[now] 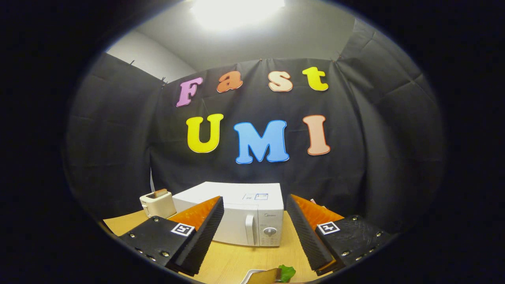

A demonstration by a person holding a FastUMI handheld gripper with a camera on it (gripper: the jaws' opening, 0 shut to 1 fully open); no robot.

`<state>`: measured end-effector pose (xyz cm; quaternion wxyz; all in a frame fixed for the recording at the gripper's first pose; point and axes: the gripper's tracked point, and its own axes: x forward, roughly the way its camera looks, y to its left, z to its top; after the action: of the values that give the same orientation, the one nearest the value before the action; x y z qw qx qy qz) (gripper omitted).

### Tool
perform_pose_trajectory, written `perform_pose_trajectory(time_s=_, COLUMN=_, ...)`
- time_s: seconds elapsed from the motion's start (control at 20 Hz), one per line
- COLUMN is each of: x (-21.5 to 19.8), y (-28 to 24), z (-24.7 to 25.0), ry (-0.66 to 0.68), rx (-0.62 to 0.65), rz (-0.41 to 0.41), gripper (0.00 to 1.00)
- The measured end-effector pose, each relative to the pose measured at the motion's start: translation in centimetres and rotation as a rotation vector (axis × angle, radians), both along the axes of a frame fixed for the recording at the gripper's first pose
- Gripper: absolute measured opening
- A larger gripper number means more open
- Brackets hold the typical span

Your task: Open the microwave, put the food inside, and close the microwave door.

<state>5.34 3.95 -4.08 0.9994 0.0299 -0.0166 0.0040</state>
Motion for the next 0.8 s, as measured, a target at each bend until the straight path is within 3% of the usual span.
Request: perform_pose_trajectory(time_s=0.8, x=14.3, y=2.6, z=-13.6, ry=0.103, rx=-0.003, rz=-0.061, gripper=0.98)
